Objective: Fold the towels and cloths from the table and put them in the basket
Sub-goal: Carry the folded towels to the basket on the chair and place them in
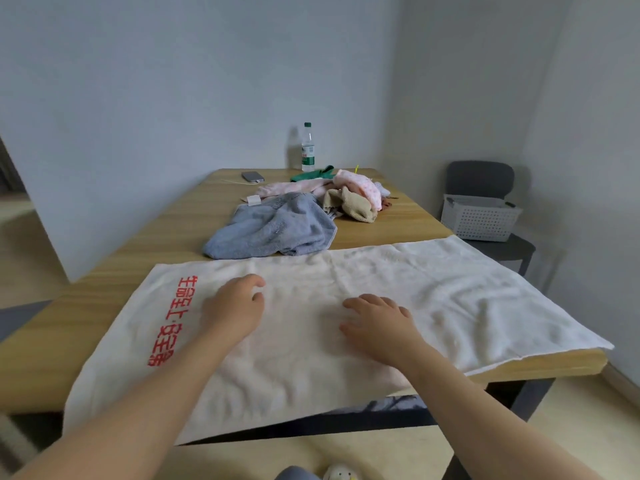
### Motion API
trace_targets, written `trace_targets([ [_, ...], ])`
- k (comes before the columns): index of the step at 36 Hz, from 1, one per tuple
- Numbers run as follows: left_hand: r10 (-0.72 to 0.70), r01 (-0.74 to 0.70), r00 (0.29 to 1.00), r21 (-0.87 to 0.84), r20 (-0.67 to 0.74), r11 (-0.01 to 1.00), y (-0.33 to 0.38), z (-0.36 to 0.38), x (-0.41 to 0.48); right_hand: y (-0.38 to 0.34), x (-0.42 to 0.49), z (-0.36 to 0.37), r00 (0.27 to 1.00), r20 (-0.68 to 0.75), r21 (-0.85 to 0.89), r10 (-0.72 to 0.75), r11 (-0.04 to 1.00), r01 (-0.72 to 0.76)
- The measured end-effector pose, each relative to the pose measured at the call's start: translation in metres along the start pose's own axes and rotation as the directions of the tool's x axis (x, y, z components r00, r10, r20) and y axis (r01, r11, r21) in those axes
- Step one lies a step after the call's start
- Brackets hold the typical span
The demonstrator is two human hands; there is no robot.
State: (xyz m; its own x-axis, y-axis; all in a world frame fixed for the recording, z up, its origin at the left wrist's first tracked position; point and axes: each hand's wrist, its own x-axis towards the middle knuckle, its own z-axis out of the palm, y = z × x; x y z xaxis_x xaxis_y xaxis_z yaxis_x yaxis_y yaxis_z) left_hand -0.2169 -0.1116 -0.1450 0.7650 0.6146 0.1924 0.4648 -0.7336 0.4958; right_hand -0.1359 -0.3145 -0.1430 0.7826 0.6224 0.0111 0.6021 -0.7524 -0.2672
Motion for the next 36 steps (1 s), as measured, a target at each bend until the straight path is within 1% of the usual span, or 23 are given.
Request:
trace_targets([
  [2,-0.141,0.146,0.989,0.162,-0.045,0.976,-0.017,-0.021,0.002,-0.016,0.005,0.006,1.000,0.002,0.021,-0.027,0.999,0.027],
  [4,-0.286,0.267,0.958,0.352,0.001,0.897,-0.034,-0.037,0.004,-0.030,0.009,0.014,0.999,0.007,0.041,-0.041,0.998,0.041],
  [5,-0.347,0.307,0.938,0.417,0.022,0.856,-0.043,-0.043,0.005,-0.035,0.011,0.017,0.999,0.001,0.044,-0.042,0.998,0.042],
  [7,-0.438,0.372,0.898,0.455,0.045,0.809,-0.060,-0.051,0.007,-0.042,0.013,0.022,0.999,-0.033,0.042,-0.032,0.999,0.033],
  [9,-0.464,0.381,0.882,0.458,0.081,0.803,-0.074,-0.055,0.007,-0.045,0.015,0.025,0.998,-0.065,0.034,-0.019,0.999,0.021],
  [12,-0.420,0.325,0.900,0.457,0.120,0.828,-0.082,-0.059,0.013,-0.046,0.017,0.027,0.996,-0.086,0.031,-0.010,0.999,0.013],
  [15,-0.331,0.257,0.927,0.344,0.176,0.903,-0.076,-0.057,0.025,-0.044,0.020,0.028,0.995,-0.097,0.049,-0.002,0.999,0.007],
  [17,-0.275,0.251,0.943,0.139,0.188,0.958,-0.063,-0.054,0.029,-0.042,0.021,0.026,0.996,-0.085,0.077,0.006,0.997,0.001],
  [18,-0.257,0.264,0.947,-0.010,0.192,0.965,-0.055,-0.052,0.029,-0.041,0.022,0.025,0.997,-0.078,0.105,0.012,0.994,-0.003],
  [19,-0.245,0.288,0.948,-0.219,0.202,0.932,-0.047,-0.050,0.028,-0.040,0.023,0.023,0.997,-0.076,0.152,0.024,0.988,-0.012],
  [20,-0.250,0.324,0.942,-0.421,0.222,0.847,-0.035,-0.050,0.026,-0.038,0.024,0.020,0.996,-0.078,0.226,0.043,0.974,-0.024],
  [21,-0.239,0.335,0.941,-0.583,0.238,0.740,-0.024,-0.049,0.026,-0.036,0.024,0.016,0.994,-0.080,0.329,0.071,0.943,-0.041],
  [22,-0.228,0.331,0.943,-0.665,0.240,0.669,-0.012,-0.048,0.028,-0.034,0.023,0.011,0.991,-0.084,0.455,0.101,0.889,-0.052],
  [24,-0.196,0.313,0.950,-0.755,0.244,0.577,0.019,-0.046,0.034,-0.026,0.019,0.001,0.983,-0.102,0.684,0.153,0.729,-0.042],
  [26,-0.121,0.320,0.947,-0.824,0.299,0.468,0.059,-0.047,0.035,-0.014,0.015,-0.012,0.966,-0.113,0.823,0.234,0.566,-0.041],
  [28,0.013,0.322,0.932,-0.841,0.363,0.434,0.100,-0.047,0.033,0.001,0.013,-0.027,0.940,-0.094,0.924,0.329,0.380,-0.041],
  [30,0.235,0.347,0.864,-0.864,0.446,0.365,0.136,-0.043,0.027,0.018,0.011,-0.039,0.902,-0.075,0.966,0.425,0.254,-0.040],
  [31,0.357,0.400,0.800,-0.872,0.483,0.282,0.151,-0.040,0.024,0.027,0.010,-0.044,0.881,-0.071,0.977,0.469,0.211,-0.034],
  [32,0.461,0.455,0.737,-0.867,0.494,0.201,0.163,-0.035,0.023,0.036,0.008,-0.049,0.859,-0.076,0.982,0.507,0.188,-0.025],
  [33,0.514,0.448,0.717,-0.876,0.471,0.178,0.170,-0.025,0.025,0.044,0.005,-0.054,0.838,-0.085,0.984,0.539,0.177,-0.014],
  [34,0.525,0.381,0.729,-0.897,0.440,0.222,0.174,-0.014,0.027,0.054,0.003,-0.057,0.815,-0.107,0.980,0.570,0.198,-0.009],
  [35,0.493,0.265,0.764,-0.899,0.416,0.348,0.177,-0.002,0.027,0.064,0.000,-0.059,0.795,-0.144,0.966,0.589,0.258,-0.017],
  [36,0.444,0.140,0.805,-0.854,0.392,0.501,0.178,0.009,0.025,0.074,-0.002,-0.059,0.777,-0.189,0.937,0.601,0.347,-0.040],
])
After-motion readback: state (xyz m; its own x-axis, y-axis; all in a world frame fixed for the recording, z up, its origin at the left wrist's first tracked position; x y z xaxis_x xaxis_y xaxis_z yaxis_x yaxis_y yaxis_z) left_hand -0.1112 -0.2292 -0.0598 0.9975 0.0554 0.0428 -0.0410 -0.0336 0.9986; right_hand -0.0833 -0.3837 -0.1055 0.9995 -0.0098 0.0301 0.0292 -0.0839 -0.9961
